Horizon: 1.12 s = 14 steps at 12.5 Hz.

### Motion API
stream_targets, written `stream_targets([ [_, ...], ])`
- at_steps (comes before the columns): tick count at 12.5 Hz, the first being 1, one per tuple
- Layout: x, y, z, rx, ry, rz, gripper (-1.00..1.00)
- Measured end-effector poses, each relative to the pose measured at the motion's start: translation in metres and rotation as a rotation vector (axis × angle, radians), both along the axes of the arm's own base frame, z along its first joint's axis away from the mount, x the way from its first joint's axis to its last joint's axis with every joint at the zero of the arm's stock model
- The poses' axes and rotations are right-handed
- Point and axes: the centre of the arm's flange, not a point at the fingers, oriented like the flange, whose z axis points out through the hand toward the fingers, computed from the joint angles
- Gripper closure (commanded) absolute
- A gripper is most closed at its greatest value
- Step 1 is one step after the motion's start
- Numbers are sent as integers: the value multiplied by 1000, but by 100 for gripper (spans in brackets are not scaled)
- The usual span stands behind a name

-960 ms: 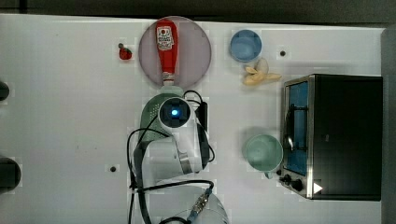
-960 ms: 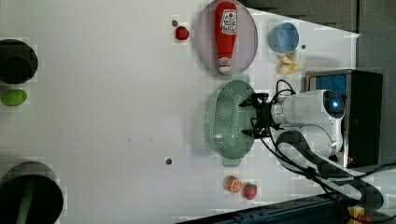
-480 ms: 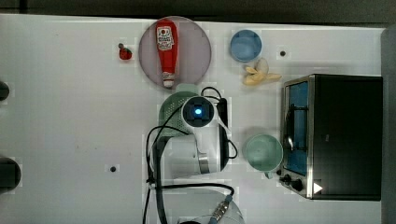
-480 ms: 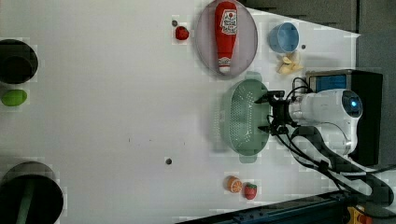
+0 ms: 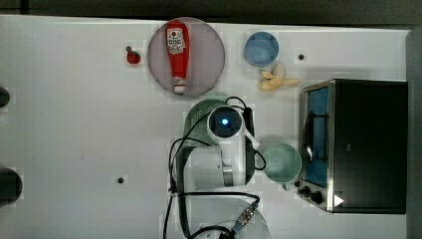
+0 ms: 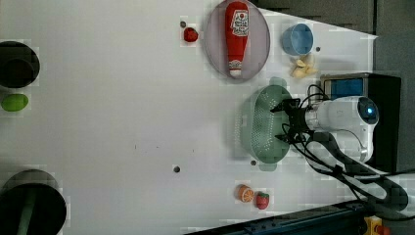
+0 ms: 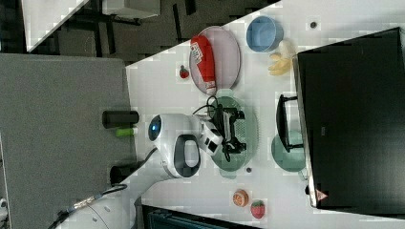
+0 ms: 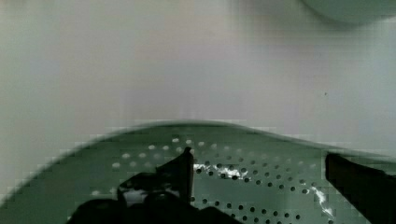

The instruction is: Drag strainer left to right.

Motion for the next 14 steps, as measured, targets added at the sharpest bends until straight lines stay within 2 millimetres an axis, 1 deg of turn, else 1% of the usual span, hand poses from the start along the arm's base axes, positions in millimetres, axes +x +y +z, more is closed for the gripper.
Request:
stream_targets([
  [5,4,-54,15,-38,-4,-68,-100],
  [6,4,-59,15,-36,-10,-74,-100],
  [7,3,-59,17,-23,-15,-55,-100],
  [8,1,-56,25,-14,0,-8,-100],
  [9,2,-51,43,-3,-10,66,-100],
  [10,4,-42,70,5,-26,145,-100],
  [12,5,-22,145,1,-40,297,-100],
  [14,3,-3,226,4,-27,381,-100],
])
